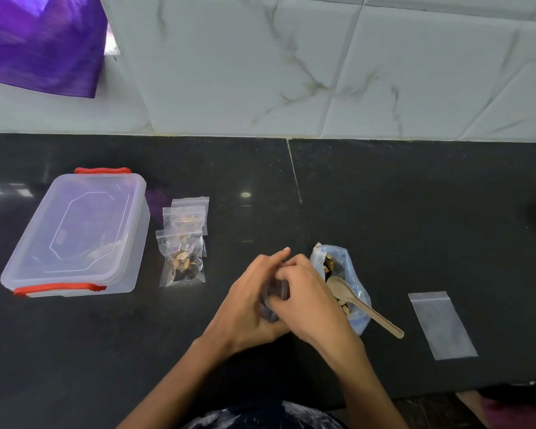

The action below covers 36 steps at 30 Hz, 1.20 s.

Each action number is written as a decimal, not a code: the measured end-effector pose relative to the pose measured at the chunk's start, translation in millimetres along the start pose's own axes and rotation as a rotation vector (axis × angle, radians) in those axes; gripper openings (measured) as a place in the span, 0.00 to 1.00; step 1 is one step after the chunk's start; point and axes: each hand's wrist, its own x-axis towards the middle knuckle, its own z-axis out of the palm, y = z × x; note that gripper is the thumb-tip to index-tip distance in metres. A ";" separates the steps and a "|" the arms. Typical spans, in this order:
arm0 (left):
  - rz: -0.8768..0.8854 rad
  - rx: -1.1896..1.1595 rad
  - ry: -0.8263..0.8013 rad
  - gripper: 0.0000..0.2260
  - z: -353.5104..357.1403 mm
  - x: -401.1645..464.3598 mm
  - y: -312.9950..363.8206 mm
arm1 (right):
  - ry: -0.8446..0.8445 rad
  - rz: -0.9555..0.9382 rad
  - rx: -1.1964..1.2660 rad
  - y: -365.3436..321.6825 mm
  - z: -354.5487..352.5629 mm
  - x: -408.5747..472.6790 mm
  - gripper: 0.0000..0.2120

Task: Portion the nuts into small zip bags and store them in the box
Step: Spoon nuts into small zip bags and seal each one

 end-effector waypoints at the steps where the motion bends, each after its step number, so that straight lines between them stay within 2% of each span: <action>1: 0.001 -0.012 0.003 0.37 1.0 0.5 0.8 | -0.006 0.018 -0.019 1.1 -0.7 0.2 0.09; 6: -0.037 -0.030 0.013 0.34 1.2 0.8 -1.7 | 0.043 0.069 -0.118 2.6 -3.1 -1.0 0.14; 9: -0.069 -0.074 0.078 0.27 0.4 1.8 -3.4 | 0.084 0.039 -0.107 0.1 -2.3 -3.8 0.08; 13: -0.134 -0.189 0.163 0.19 0.1 0.8 -3.2 | 0.128 -0.005 0.060 1.3 -5.7 -9.3 0.05; 18: -0.111 -0.213 0.214 0.25 1.6 -1.7 -4.3 | 0.200 -0.052 0.177 3.9 -11.4 -9.1 0.06; 22: -0.111 -0.243 0.196 0.33 4.8 -3.0 -3.4 | 0.175 -0.022 0.176 6.3 -9.5 -12.8 0.09; 27: -0.108 -0.209 0.207 0.29 4.1 -3.9 -1.0 | 0.209 -0.045 0.283 13.6 -21.5 -23.2 0.05; 30: -0.129 -0.171 0.224 0.26 4.3 -5.5 -0.8 | 0.327 0.042 0.307 36.9 -39.0 -30.3 0.04; 32: -0.132 -0.156 0.235 0.22 5.3 -5.7 -1.3 | 0.370 0.155 0.239 58.7 -50.2 -35.9 0.08; 34: -0.127 -0.148 0.247 0.19 7.0 -5.0 -1.0 | 0.275 0.336 0.063 82.2 -58.1 -41.1 0.17; 36: -0.144 -0.156 0.246 0.18 9.7 -4.3 0.6 | 0.089 0.518 -0.082 102.4 -61.9 -45.5 0.27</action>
